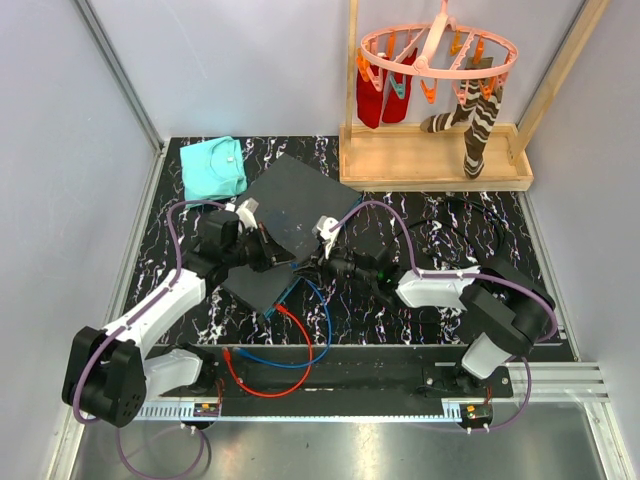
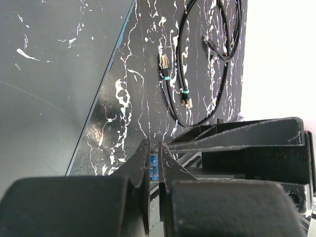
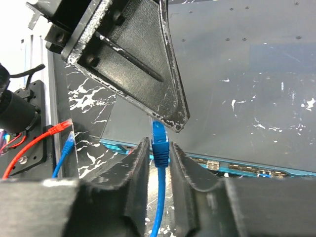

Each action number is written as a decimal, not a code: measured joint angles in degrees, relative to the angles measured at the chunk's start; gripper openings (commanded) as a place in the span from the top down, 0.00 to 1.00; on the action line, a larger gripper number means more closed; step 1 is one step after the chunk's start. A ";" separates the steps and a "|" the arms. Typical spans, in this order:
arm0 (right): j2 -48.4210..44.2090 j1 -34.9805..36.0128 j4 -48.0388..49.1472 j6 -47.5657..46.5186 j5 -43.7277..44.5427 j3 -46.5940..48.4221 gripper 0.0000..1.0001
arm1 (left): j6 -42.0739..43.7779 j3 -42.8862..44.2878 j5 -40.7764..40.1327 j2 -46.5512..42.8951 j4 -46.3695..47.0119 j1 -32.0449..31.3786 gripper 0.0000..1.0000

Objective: Insert the plug into the switch port
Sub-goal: Pick up the connector from the center of the board.

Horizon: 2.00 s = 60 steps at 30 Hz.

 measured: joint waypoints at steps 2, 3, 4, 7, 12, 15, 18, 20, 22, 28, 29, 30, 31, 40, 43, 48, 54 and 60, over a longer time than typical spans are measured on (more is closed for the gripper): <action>0.00 -0.15 -0.02 0.11 -0.68 0.09 0.74 | 0.15 -0.02 0.02 -0.02 0.00 0.04 1.00; 0.02 -0.20 -0.07 0.13 -0.81 0.09 0.74 | 0.17 -0.02 0.07 -0.02 -0.09 0.09 1.00; 0.02 -0.22 -0.15 0.17 -0.87 0.09 0.74 | 0.20 -0.02 0.09 -0.02 -0.13 0.13 1.00; 0.07 -0.35 -0.15 0.20 -1.40 0.09 0.72 | 0.26 -0.02 0.46 -0.02 -0.26 0.35 1.00; 0.39 -0.42 0.02 0.37 -2.43 0.09 0.70 | 0.48 -0.02 1.07 -0.02 -0.92 0.74 1.00; 0.87 -0.42 0.20 0.42 -3.17 0.09 0.69 | 0.61 -0.02 1.18 -0.02 -1.40 1.16 1.00; 1.18 -0.42 0.17 0.42 -3.67 0.09 0.68 | 0.59 -0.02 1.31 -0.02 -1.62 1.53 1.00; 1.18 -0.42 0.20 0.39 -3.76 0.09 0.68 | 0.59 -0.02 1.44 -0.02 -1.60 1.73 1.00; 1.20 -0.42 0.20 0.39 -3.82 0.09 0.70 | 0.59 -0.02 1.64 -0.02 -1.60 1.86 1.00; 1.27 -0.46 0.20 0.33 -3.82 0.09 0.78 | 0.59 -0.02 2.32 -0.02 -1.68 2.19 1.00; 1.33 -0.48 0.24 0.31 -3.82 0.09 0.79 | 0.59 -0.02 2.47 -0.02 -1.77 2.27 1.00; 1.40 -0.48 0.26 0.31 -3.85 0.09 0.81 | 0.61 -0.02 2.56 -0.02 -1.84 2.36 1.00; 1.49 -0.48 0.31 0.28 -3.87 0.09 0.82 | 0.59 -0.02 2.64 -0.02 -1.95 2.43 1.00; 2.12 -0.52 0.92 0.13 -4.96 0.24 1.00 | 0.61 -0.02 3.21 -0.02 -2.80 2.93 0.79; 2.10 -0.52 -0.26 0.07 -5.66 0.70 1.00 | 1.25 -0.02 3.19 -0.02 -2.69 3.61 0.61; 1.77 -0.50 -6.69 -1.62 -6.27 1.11 1.00 | 4.96 0.81 0.28 -0.42 -5.03 6.51 0.19; -0.52 2.38 -22.21 -8.44 0.44 4.90 1.00 | 11.04 6.67 -11.02 -0.96 -11.17 7.85 0.01; -0.70 8.11 -32.92 -13.55 8.94 9.09 1.00 | 15.54 13.14 -26.23 1.84 -14.73 8.31 0.01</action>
